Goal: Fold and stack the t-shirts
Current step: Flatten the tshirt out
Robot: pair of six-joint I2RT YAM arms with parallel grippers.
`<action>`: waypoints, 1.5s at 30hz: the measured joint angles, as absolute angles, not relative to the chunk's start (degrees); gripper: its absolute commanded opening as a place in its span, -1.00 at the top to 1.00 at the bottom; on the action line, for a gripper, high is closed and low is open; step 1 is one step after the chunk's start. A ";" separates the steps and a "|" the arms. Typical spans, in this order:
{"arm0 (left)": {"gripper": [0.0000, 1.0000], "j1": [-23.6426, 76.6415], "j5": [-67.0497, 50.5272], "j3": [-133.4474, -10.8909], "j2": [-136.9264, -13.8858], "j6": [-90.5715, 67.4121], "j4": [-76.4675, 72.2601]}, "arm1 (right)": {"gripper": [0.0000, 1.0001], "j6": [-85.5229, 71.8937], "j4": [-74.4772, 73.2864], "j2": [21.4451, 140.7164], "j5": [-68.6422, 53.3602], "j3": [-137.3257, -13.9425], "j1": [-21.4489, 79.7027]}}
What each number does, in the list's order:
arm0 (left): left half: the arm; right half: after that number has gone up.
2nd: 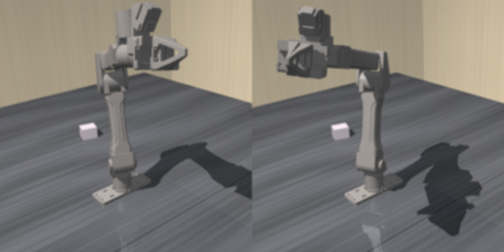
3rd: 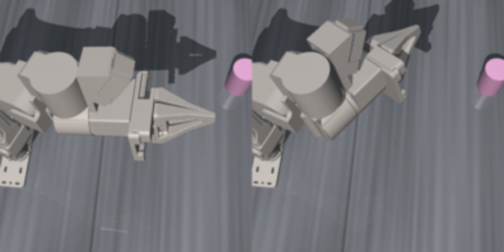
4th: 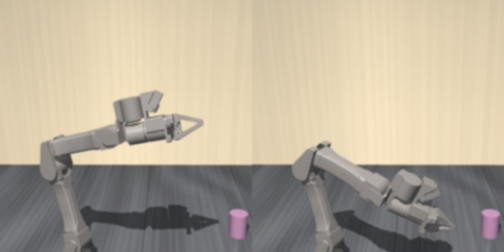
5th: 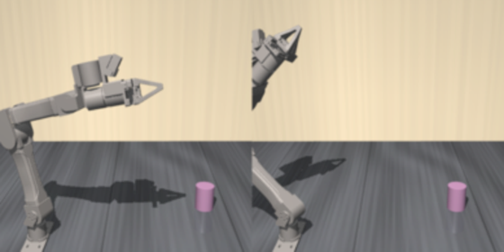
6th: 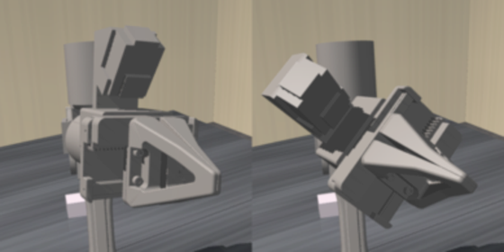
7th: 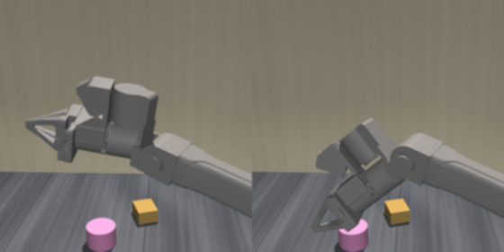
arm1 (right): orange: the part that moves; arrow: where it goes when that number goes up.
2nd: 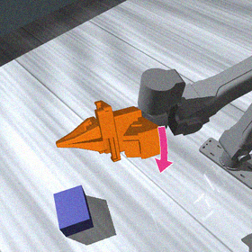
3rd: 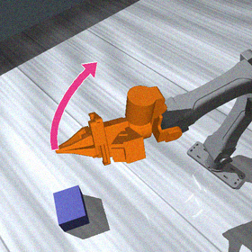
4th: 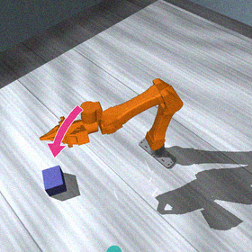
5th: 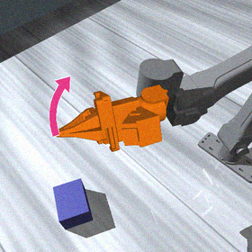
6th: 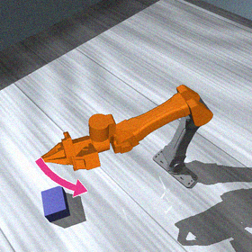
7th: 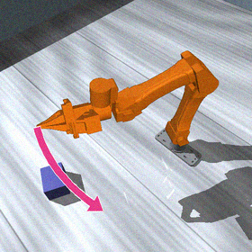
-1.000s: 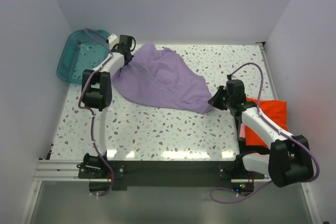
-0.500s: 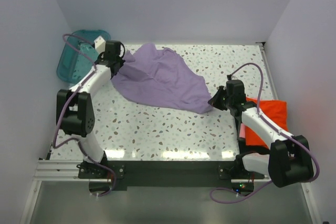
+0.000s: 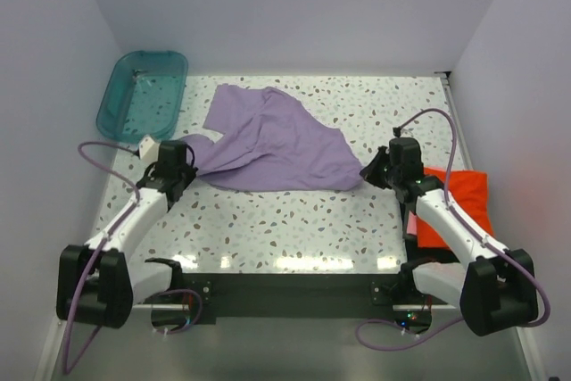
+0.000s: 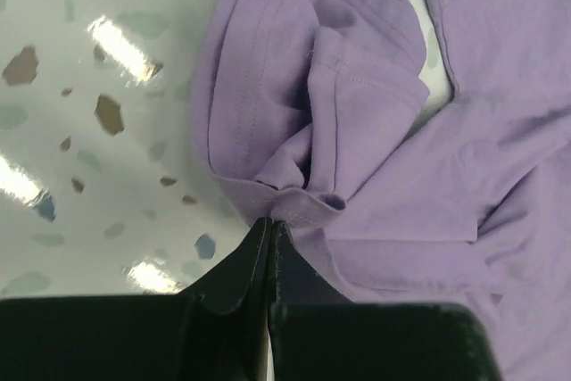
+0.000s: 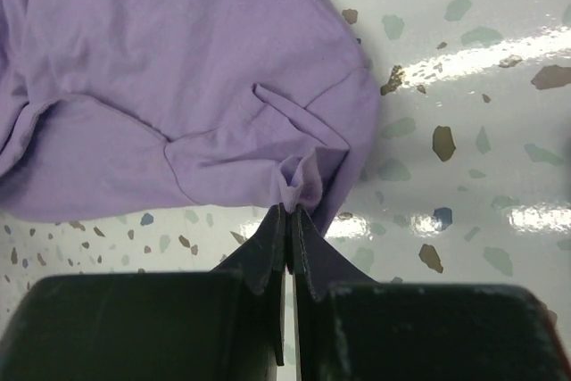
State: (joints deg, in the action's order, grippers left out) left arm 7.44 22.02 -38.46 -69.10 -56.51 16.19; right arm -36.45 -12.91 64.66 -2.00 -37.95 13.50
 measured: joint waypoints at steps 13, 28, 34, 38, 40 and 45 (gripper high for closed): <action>-0.13 6.81 15.49 -21.21 -43.94 -61.52 23.90 | 1.00 -36.49 -18.11 62.59 2.24 -37.95 13.43; 0.17 6.81 15.29 -21.06 -43.94 -65.19 29.76 | 1.00 -37.45 -17.15 64.58 0.99 -37.95 13.43; 0.04 6.81 15.11 -20.34 -47.53 -67.07 28.49 | 1.00 -38.00 -15.86 66.39 0.45 -37.95 13.43; -0.03 6.81 14.96 -20.18 -51.75 -67.94 26.87 | 1.00 -38.04 -15.70 66.78 0.16 -37.95 13.43; -0.03 6.81 15.07 -20.32 -52.95 -68.34 25.04 | 1.00 -38.17 -15.53 66.81 -0.10 -37.95 13.43; 0.05 6.81 15.88 -21.63 -56.88 -68.47 22.65 | 1.00 -38.48 -15.11 66.85 -1.13 -37.95 13.43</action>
